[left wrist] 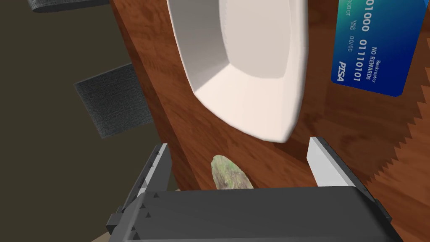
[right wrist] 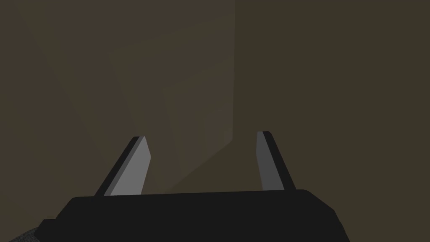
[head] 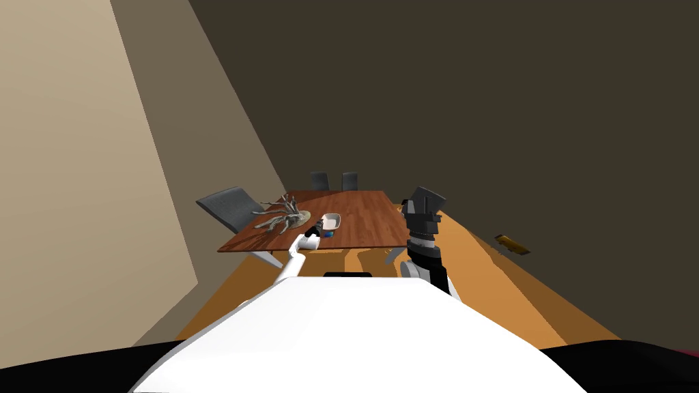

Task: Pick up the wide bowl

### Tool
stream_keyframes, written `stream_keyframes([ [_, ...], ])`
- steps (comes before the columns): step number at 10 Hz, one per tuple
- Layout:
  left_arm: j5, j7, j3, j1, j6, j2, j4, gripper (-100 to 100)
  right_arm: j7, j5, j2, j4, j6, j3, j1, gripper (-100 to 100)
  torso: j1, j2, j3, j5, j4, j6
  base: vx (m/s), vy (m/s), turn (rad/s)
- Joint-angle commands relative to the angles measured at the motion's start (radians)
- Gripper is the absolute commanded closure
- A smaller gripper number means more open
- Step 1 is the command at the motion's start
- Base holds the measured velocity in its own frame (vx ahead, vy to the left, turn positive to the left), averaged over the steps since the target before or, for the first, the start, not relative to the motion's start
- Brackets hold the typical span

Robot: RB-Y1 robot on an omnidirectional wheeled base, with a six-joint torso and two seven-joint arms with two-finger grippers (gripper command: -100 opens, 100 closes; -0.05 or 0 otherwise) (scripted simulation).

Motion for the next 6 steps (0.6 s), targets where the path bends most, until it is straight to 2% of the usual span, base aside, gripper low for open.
stream_keyframes([
  [1,0.003,0.004,0.004,-0.006,0.023,-0.022,0.034,-100,0.0,0.0,0.0,0.0,0.0,0.0,0.0,0,0.0,0.0,0.0,0.0,0.0,0.0,0.055,-0.01,0.002],
  [2,0.007,0.006,0.005,-0.009,0.038,-0.034,0.048,-100,0.0,0.0,0.0,0.0,0.0,0.0,0.0,0,0.0,0.0,0.0,0.0,0.0,0.0,0.053,-0.001,0.001],
  [3,0.013,0.009,0.007,-0.011,0.06,-0.063,0.071,-100,0.0,0.0,0.0,0.0,0.0,0.0,0.0,0,0.001,0.0,0.0,0.0,0.0,0.0,0.071,-0.004,-0.005],
  [5,0.009,0.01,0.009,-0.021,0.046,-0.06,0.086,-100,0.0,0.0,0.0,0.0,0.0,0.0,0.0,0,0.0,0.0,0.0,0.0,0.0,0.0,0.042,-0.009,-0.002],
  [6,0.009,0.01,0.009,-0.02,0.05,-0.061,0.084,0,0.0,0.0,0.0,0.0,0.0,0.0,0.0,0,0.0,0.001,0.001,0.0,0.0,0.0,0.0,0.0,0.0],
])
